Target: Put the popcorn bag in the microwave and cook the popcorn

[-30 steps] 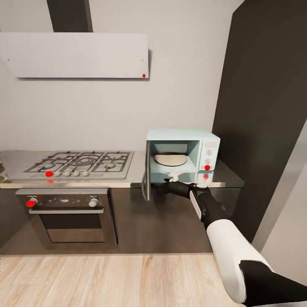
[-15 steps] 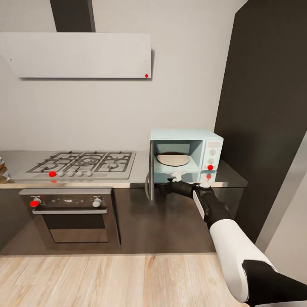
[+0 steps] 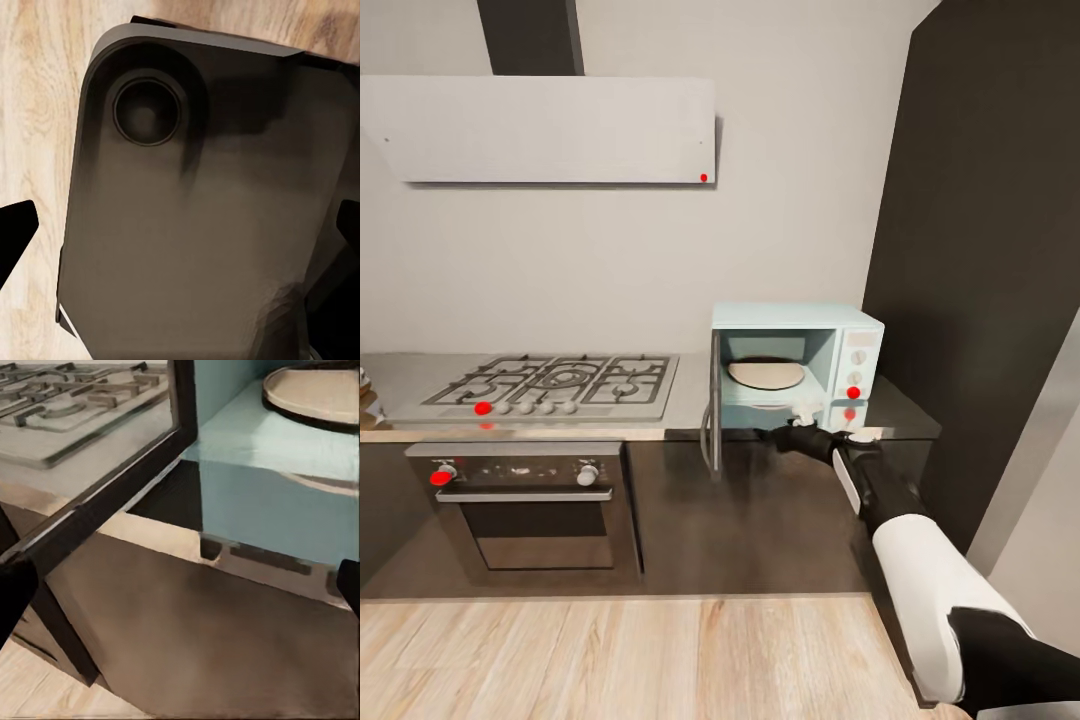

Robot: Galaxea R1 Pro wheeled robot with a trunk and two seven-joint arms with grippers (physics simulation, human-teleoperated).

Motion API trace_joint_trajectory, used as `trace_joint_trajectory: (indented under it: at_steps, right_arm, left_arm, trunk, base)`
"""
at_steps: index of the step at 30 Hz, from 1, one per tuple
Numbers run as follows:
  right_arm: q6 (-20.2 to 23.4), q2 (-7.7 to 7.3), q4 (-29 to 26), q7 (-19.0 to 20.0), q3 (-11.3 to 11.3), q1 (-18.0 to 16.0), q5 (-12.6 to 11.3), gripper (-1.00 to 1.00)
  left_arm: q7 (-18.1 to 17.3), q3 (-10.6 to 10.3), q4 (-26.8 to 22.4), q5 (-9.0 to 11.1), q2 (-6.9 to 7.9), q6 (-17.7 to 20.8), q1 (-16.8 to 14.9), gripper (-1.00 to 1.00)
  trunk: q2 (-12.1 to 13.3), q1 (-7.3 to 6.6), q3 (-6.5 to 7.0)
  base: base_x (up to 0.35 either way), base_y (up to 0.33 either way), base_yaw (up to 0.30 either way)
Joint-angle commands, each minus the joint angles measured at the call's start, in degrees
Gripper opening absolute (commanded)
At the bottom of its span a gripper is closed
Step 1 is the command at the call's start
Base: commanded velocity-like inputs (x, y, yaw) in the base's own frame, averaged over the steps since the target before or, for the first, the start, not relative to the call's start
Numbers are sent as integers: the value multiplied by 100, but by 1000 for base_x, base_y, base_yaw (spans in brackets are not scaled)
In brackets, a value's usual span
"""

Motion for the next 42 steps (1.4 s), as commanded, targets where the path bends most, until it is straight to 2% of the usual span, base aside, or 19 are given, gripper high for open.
trace_joint_trajectory:
  at_steps: [1,4,8,11,13,16,18,26,30,36,40,42]
  right_arm:
    - [6,-3,257,-149,-47,-4,56,100]
    - [-39,-155,1221,-683,-41,-4,83,100]
    - [-227,-376,2220,-859,-31,-4,67,100]
    - [-546,-500,3243,-1147,-22,-4,71,100]
    - [-1007,-617,3848,-1505,-9,27,108,100]
    - [-1290,-728,4020,-1736,-5,420,229,100]
    - [-1367,-761,4047,-1794,3,893,275,100]
    - [-1410,-772,4062,-1992,5,2292,294,100]
    - [-1550,-772,4065,-1958,5,2982,482,100]
    - [-1667,-774,4074,-1921,5,3519,545,100]
    - [-1638,-766,4075,-2082,3,3620,530,100]
    - [-1600,-766,4075,-2293,-1,3630,521,100]
  left_arm:
    - [-6,7,-7,36,-1,-9,2,100]
    - [-6,7,-7,38,-1,-9,2,100]
    - [-6,10,-7,39,-1,-9,2,100]
    - [-6,13,-7,39,-1,-9,2,100]
    - [-5,15,-7,37,-1,-9,2,100]
    - [-2,16,-7,38,-2,-9,2,100]
    - [-3,16,-7,39,-2,-9,2,100]
    - [2,16,-7,39,-1,-9,2,100]
    - [1,16,-7,39,-1,-9,2,100]
    - [-1,16,-7,39,0,-9,2,100]
    - [4,16,-7,45,6,-9,2,100]
    - [9,16,-7,47,7,-9,2,100]
  trunk:
    - [-3,0,-5]
    - [-3,0,-5]
    - [-3,0,-5]
    - [-3,0,-5]
    - [-3,0,-5]
    - [-3,0,-5]
    - [-3,0,-5]
    - [-3,0,-5]
    - [-3,0,-5]
    - [-3,0,-5]
    - [-3,0,-5]
    - [-3,0,-5]
  base:
    - [0,0,0]
    - [0,0,0]
    - [0,0,0]
    - [0,0,0]
    - [0,0,0]
    - [0,0,0]
    - [0,0,0]
    - [0,0,0]
    - [0,0,0]
    - [0,0,0]
    - [0,0,0]
    - [0,0,0]
